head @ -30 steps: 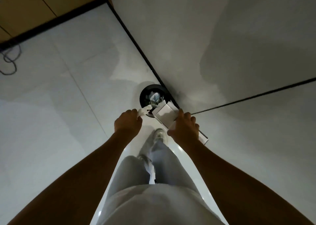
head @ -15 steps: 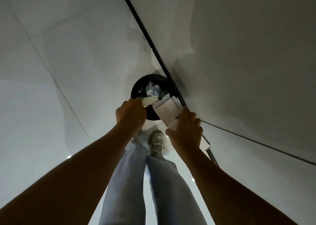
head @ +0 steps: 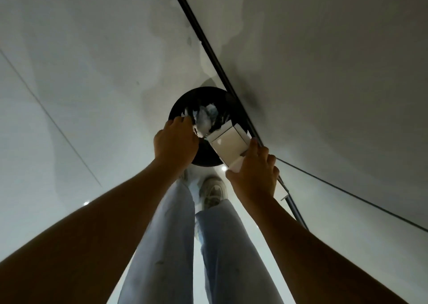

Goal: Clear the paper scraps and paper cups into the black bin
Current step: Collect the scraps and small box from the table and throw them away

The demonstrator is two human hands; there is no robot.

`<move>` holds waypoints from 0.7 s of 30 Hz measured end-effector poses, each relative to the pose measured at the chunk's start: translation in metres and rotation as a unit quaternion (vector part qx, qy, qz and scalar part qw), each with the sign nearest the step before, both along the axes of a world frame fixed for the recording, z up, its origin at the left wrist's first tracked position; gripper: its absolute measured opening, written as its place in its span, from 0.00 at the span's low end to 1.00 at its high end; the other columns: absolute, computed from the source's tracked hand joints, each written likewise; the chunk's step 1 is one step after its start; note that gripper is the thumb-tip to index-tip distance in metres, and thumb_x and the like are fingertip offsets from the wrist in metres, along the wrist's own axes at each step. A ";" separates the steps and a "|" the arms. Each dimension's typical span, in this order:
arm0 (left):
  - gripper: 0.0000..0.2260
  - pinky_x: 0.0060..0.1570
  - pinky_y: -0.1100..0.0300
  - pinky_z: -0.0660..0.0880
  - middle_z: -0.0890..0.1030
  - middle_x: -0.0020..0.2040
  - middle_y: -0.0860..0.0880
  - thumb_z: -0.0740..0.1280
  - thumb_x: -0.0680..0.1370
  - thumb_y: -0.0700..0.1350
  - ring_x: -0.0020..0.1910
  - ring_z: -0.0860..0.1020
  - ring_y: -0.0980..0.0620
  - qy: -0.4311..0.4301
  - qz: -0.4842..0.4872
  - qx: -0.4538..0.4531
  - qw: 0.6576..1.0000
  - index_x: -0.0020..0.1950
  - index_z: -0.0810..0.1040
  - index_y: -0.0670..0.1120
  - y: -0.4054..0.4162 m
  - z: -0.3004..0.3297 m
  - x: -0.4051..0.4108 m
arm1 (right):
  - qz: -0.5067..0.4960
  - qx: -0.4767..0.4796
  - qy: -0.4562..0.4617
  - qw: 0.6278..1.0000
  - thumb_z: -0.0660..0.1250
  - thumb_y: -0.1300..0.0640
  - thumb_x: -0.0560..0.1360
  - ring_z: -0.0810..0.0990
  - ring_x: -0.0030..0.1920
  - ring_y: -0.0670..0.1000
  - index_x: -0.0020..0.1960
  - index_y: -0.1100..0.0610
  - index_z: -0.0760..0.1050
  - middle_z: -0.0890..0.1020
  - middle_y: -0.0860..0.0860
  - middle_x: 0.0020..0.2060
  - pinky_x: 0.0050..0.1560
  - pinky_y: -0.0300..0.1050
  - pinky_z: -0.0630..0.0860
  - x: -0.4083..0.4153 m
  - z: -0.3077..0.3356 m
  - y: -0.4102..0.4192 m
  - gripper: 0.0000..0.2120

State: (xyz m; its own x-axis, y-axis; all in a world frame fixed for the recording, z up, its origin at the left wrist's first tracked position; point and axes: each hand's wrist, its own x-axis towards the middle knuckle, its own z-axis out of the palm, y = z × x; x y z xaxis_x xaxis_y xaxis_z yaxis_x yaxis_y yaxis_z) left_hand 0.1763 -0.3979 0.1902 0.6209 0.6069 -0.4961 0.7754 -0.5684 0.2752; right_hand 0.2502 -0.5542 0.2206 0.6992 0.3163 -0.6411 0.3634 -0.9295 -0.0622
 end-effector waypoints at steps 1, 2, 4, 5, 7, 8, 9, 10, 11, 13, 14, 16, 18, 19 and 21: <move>0.13 0.43 0.55 0.69 0.78 0.53 0.46 0.59 0.80 0.47 0.52 0.76 0.46 -0.004 0.013 0.000 1.000 0.62 0.73 0.44 0.003 0.003 -0.006 | 0.013 0.002 0.002 1.000 0.71 0.43 0.70 0.66 0.68 0.59 0.77 0.55 0.49 0.66 0.56 0.69 0.65 0.55 0.68 -0.003 -0.001 0.007 0.46; 0.13 0.43 0.55 0.71 0.78 0.51 0.46 0.58 0.80 0.47 0.51 0.77 0.46 -0.005 0.023 0.001 1.000 0.61 0.74 0.44 0.007 0.005 -0.013 | 0.025 0.002 0.007 1.000 0.71 0.42 0.71 0.66 0.69 0.59 0.77 0.56 0.49 0.66 0.56 0.69 0.65 0.55 0.67 -0.005 -0.004 0.016 0.46; 0.12 0.43 0.56 0.71 0.79 0.50 0.47 0.58 0.81 0.47 0.49 0.78 0.47 -0.004 0.028 0.010 1.000 0.59 0.75 0.44 0.015 0.007 -0.026 | 0.045 -0.001 0.021 0.999 0.70 0.41 0.71 0.65 0.69 0.59 0.77 0.56 0.48 0.64 0.58 0.71 0.65 0.55 0.67 -0.008 -0.013 0.035 0.47; 0.12 0.43 0.57 0.70 0.80 0.51 0.47 0.58 0.81 0.48 0.50 0.78 0.47 -0.004 0.028 0.017 0.999 0.59 0.76 0.45 0.020 0.007 -0.032 | 0.051 -0.002 0.024 0.998 0.70 0.41 0.71 0.65 0.69 0.60 0.78 0.57 0.48 0.64 0.58 0.71 0.64 0.55 0.68 -0.009 -0.020 0.046 0.47; 0.12 0.43 0.57 0.69 0.80 0.53 0.48 0.59 0.80 0.48 0.51 0.78 0.47 -0.005 0.029 0.025 0.999 0.60 0.76 0.46 0.032 0.006 -0.042 | 0.065 -0.008 0.018 0.998 0.70 0.41 0.71 0.65 0.68 0.60 0.77 0.58 0.50 0.64 0.58 0.70 0.63 0.56 0.68 -0.010 -0.036 0.067 0.46; 0.12 0.44 0.57 0.69 0.80 0.54 0.48 0.59 0.80 0.48 0.52 0.77 0.47 -0.006 0.031 0.028 0.999 0.61 0.76 0.46 0.038 0.003 -0.046 | 0.072 -0.012 0.015 0.997 0.71 0.41 0.71 0.65 0.68 0.60 0.77 0.58 0.51 0.64 0.59 0.70 0.63 0.56 0.68 -0.009 -0.046 0.078 0.46; 0.12 0.44 0.56 0.70 0.79 0.54 0.49 0.60 0.80 0.47 0.53 0.77 0.48 -0.007 0.034 0.031 0.999 0.61 0.76 0.46 0.044 0.000 -0.050 | 0.077 -0.019 0.014 0.997 0.71 0.41 0.70 0.65 0.68 0.60 0.77 0.59 0.51 0.64 0.59 0.70 0.63 0.56 0.68 -0.008 -0.056 0.087 0.46; 0.12 0.44 0.56 0.69 0.80 0.54 0.49 0.60 0.80 0.47 0.53 0.77 0.48 -0.009 0.038 0.035 0.999 0.61 0.76 0.46 0.050 -0.005 -0.053 | 0.082 -0.029 0.014 0.996 0.71 0.41 0.70 0.65 0.69 0.60 0.77 0.59 0.52 0.64 0.59 0.71 0.63 0.57 0.67 -0.007 -0.067 0.096 0.46; 0.12 0.43 0.57 0.69 0.80 0.54 0.48 0.60 0.80 0.47 0.53 0.77 0.48 -0.012 0.041 0.036 0.998 0.60 0.76 0.46 0.055 -0.010 -0.054 | 0.085 -0.040 0.016 0.995 0.72 0.41 0.70 0.64 0.69 0.61 0.77 0.60 0.51 0.63 0.60 0.72 0.63 0.57 0.67 -0.006 -0.078 0.103 0.47; 0.11 0.44 0.57 0.69 0.80 0.54 0.48 0.61 0.80 0.46 0.53 0.77 0.47 -0.018 0.051 0.035 0.998 0.60 0.76 0.46 0.063 -0.021 -0.055 | 0.091 -0.057 0.017 0.994 0.72 0.42 0.70 0.63 0.71 0.62 0.77 0.61 0.52 0.62 0.60 0.72 0.65 0.58 0.65 -0.004 -0.099 0.113 0.46; 0.11 0.44 0.56 0.70 0.80 0.54 0.49 0.61 0.79 0.46 0.54 0.77 0.47 -0.023 0.055 0.034 0.998 0.60 0.77 0.47 0.066 -0.027 -0.054 | 0.093 -0.061 0.015 0.994 0.72 0.43 0.71 0.62 0.71 0.62 0.76 0.61 0.52 0.62 0.60 0.72 0.65 0.59 0.65 -0.003 -0.108 0.116 0.45; 0.11 0.45 0.57 0.69 0.80 0.54 0.49 0.60 0.79 0.46 0.54 0.77 0.48 -0.034 0.061 0.032 0.997 0.59 0.76 0.47 0.070 -0.039 -0.051 | 0.091 -0.064 0.012 0.994 0.70 0.43 0.71 0.61 0.71 0.62 0.76 0.60 0.54 0.62 0.60 0.72 0.67 0.59 0.63 0.000 -0.125 0.120 0.43; 0.11 0.44 0.58 0.68 0.80 0.54 0.49 0.61 0.79 0.46 0.54 0.76 0.49 -0.045 0.060 0.032 0.997 0.59 0.76 0.47 0.071 -0.048 -0.048 | 0.095 -0.064 0.009 0.993 0.69 0.41 0.72 0.60 0.72 0.62 0.75 0.60 0.55 0.62 0.60 0.72 0.68 0.59 0.61 0.002 -0.137 0.123 0.42; 0.11 0.44 0.59 0.67 0.80 0.54 0.49 0.61 0.79 0.46 0.54 0.76 0.49 -0.049 0.059 0.032 0.997 0.59 0.76 0.47 0.070 -0.051 -0.046 | 0.102 -0.064 0.006 0.993 0.68 0.40 0.72 0.60 0.72 0.62 0.75 0.60 0.55 0.63 0.60 0.72 0.68 0.59 0.61 0.003 -0.140 0.124 0.42; 0.11 0.44 0.59 0.66 0.80 0.55 0.49 0.60 0.79 0.46 0.54 0.76 0.48 -0.052 0.062 0.030 0.996 0.59 0.77 0.47 0.069 -0.053 -0.043 | 0.117 -0.058 0.002 0.991 0.68 0.39 0.72 0.60 0.72 0.62 0.75 0.60 0.55 0.63 0.60 0.72 0.68 0.59 0.61 0.003 -0.142 0.124 0.43</move>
